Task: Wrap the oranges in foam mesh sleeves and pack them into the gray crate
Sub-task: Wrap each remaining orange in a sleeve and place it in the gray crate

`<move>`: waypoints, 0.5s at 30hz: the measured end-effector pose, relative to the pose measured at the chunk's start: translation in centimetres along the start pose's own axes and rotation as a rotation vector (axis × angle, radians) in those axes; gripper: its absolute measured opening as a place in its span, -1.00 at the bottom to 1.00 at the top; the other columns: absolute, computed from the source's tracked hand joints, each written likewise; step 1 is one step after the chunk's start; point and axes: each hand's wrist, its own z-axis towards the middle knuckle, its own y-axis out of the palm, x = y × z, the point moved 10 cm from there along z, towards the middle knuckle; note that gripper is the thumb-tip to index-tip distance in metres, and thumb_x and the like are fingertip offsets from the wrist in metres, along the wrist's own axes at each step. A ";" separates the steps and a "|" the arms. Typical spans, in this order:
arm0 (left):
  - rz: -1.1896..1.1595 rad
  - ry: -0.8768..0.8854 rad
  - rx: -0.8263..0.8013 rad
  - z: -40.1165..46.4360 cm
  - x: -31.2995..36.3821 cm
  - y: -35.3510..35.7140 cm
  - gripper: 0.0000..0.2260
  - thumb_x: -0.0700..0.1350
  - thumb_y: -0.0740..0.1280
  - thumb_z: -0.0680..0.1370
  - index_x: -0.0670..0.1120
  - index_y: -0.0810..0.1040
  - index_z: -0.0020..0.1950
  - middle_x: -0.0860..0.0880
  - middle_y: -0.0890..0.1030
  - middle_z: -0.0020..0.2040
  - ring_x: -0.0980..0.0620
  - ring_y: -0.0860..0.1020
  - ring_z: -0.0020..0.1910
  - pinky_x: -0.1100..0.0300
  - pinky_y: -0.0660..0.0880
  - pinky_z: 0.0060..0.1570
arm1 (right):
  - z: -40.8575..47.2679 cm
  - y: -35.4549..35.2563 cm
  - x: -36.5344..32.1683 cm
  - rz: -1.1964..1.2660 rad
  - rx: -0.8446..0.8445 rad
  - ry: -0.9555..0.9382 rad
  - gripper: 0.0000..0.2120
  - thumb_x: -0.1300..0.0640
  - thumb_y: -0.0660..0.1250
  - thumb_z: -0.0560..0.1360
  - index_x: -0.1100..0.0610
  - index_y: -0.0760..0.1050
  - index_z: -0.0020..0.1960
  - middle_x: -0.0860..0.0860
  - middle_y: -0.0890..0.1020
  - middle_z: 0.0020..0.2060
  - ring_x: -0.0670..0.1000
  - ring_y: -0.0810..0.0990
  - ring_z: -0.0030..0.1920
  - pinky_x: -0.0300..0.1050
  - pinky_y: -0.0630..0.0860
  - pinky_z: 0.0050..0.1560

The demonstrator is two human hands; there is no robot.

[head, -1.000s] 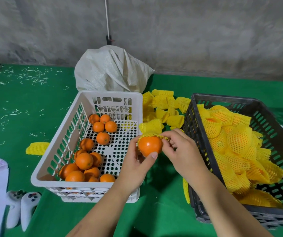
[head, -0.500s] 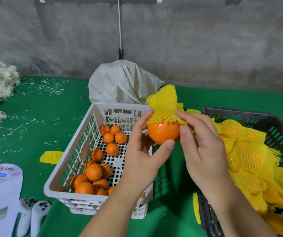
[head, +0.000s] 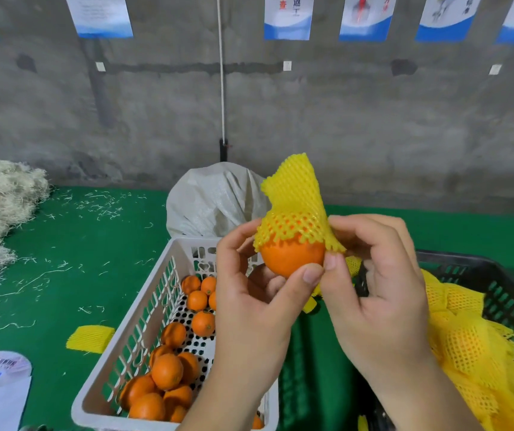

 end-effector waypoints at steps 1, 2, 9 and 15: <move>-0.030 -0.006 -0.010 0.1 0.1 0.1 -0.50 -0.07 0.62 0.33 0.24 0.57 0.19 -0.21 0.58 0.30 0.01 0.72 -0.01 0.23 0.63 -0.07 | 0.0 0.3 0.1 0.031 -0.024 0.022 -0.69 0.06 0.25 0.64 0.06 0.50 0.36 -0.09 0.48 0.22 0.06 0.57 0.24 -0.04 0.55 0.15; -0.055 -0.009 -0.023 0.1 0.2 0.2 -0.52 -0.09 0.61 0.32 0.26 0.58 0.15 -0.22 0.58 0.30 0.02 0.72 0.00 0.23 0.63 -0.07 | 0.0 0.4 0.0 0.037 -0.037 0.025 -0.67 0.05 0.22 0.67 0.06 0.49 0.40 -0.09 0.48 0.26 0.07 0.56 0.27 -0.06 0.54 0.20; -0.041 -0.045 -0.237 -0.6 0.0 1.0 -0.28 -0.28 0.56 0.44 0.18 0.44 0.51 -0.14 0.56 0.44 -0.14 0.63 0.33 0.15 0.60 0.20 | 0.4 -0.3 0.0 -0.027 -0.053 -0.001 -0.71 0.21 0.24 0.61 0.12 0.61 0.27 -0.12 0.58 0.12 -0.06 0.61 0.15 -0.27 0.51 0.08; -0.011 -0.109 0.001 -0.7 -0.9 -1.0 -0.34 -0.11 0.65 0.37 0.12 0.53 0.42 -0.14 0.70 0.20 -0.07 0.73 0.07 0.14 0.66 -0.01 | -0.5 0.2 -1.1 -0.130 -0.045 -0.080 -0.84 0.25 0.35 0.58 0.23 0.66 0.11 0.01 0.61 -0.02 -0.15 0.58 0.05 -0.38 0.45 0.04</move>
